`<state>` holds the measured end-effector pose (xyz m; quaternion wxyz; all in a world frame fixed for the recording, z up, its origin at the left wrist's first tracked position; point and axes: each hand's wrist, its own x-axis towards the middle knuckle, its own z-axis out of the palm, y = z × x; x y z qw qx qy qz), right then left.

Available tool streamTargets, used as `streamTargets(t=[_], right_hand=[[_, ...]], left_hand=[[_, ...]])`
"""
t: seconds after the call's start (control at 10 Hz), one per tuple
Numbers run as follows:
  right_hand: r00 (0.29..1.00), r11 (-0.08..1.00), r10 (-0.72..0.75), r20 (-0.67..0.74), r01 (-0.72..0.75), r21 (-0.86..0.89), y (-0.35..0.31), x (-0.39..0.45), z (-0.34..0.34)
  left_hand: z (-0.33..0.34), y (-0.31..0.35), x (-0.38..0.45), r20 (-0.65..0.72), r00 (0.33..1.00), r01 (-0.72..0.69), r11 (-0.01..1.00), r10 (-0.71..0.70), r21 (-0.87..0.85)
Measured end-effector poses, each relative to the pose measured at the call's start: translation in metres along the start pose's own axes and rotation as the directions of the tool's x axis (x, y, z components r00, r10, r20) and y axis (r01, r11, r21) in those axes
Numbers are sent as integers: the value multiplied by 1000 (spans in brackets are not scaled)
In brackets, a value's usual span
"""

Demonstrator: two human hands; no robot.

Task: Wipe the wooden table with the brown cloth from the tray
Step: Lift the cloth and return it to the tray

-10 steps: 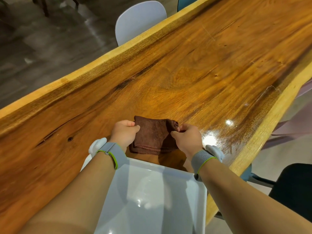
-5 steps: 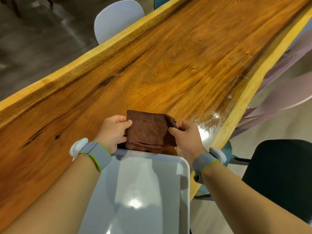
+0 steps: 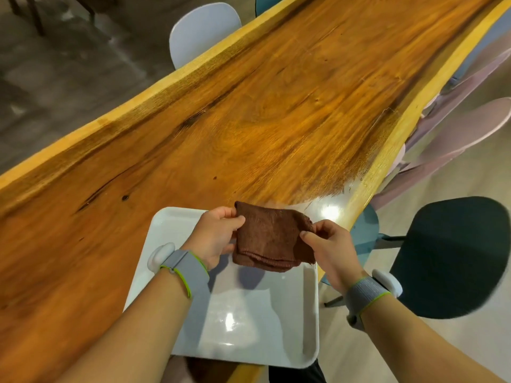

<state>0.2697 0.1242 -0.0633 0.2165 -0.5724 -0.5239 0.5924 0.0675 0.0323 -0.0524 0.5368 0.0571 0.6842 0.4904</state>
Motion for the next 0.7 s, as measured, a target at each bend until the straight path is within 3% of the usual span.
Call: streamTargets(t=[0.3, 0.5, 0.6, 0.7], right_hand=[[998, 967, 21, 56, -6, -253, 49, -19, 26], [993, 846, 3, 116, 59, -530, 53, -7, 35], [984, 650, -1, 177, 135, -747, 46, 0, 32], [973, 437, -72, 217, 227, -870, 32, 6, 33]], left_hand=[[-41, -60, -8, -101, 989, 112, 992, -106, 61], [-55, -73, 2, -214, 974, 109, 981, -73, 162], [-53, -69, 8, -247, 964, 50, 849, 97, 527], [-53, -58, 6, -237, 951, 26, 714, 198, 700]])
